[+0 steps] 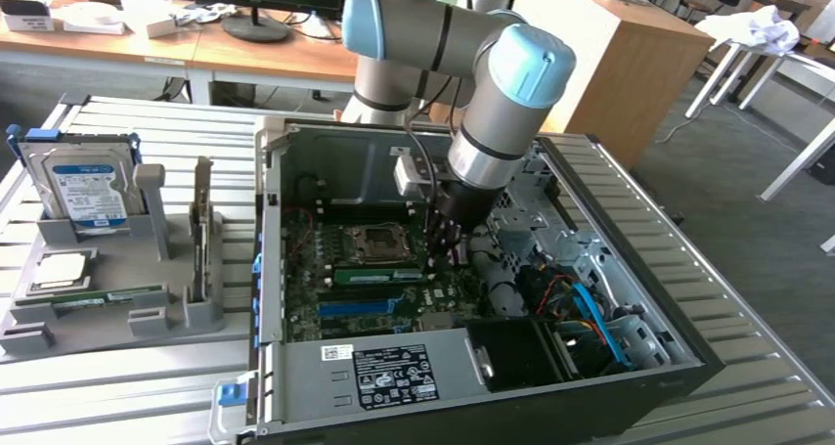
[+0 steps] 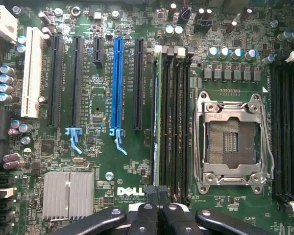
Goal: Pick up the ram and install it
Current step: 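Press down the ram until it locks into place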
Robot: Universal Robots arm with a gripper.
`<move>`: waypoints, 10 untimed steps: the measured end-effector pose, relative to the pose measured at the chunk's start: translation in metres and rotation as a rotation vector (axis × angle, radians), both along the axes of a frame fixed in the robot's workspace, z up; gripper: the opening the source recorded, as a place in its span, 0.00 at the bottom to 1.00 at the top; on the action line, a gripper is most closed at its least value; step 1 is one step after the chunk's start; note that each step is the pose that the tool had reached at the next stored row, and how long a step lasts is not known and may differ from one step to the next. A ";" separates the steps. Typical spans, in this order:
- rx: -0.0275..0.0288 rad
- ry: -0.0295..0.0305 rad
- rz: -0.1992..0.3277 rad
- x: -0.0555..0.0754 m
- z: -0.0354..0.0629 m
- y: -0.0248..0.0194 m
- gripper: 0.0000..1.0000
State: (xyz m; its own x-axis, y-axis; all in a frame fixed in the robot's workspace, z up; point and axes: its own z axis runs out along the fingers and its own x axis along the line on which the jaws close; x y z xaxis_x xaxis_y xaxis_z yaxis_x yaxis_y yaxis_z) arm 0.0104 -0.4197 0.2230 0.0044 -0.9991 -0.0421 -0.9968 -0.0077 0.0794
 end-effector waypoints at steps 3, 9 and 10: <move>-0.0007 -0.0017 0.000 0.000 0.0075 -0.0001 0.10; -0.0002 -0.0053 0.000 -0.016 0.0119 -0.0001 0.10; -0.0002 -0.0055 0.000 -0.021 0.0120 -0.0001 0.10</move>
State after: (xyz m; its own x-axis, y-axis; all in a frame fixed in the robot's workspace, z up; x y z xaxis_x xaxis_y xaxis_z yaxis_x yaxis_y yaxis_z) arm -0.0102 -0.4198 0.2350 0.0047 -0.9991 -0.0418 -0.9972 -0.0078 0.0739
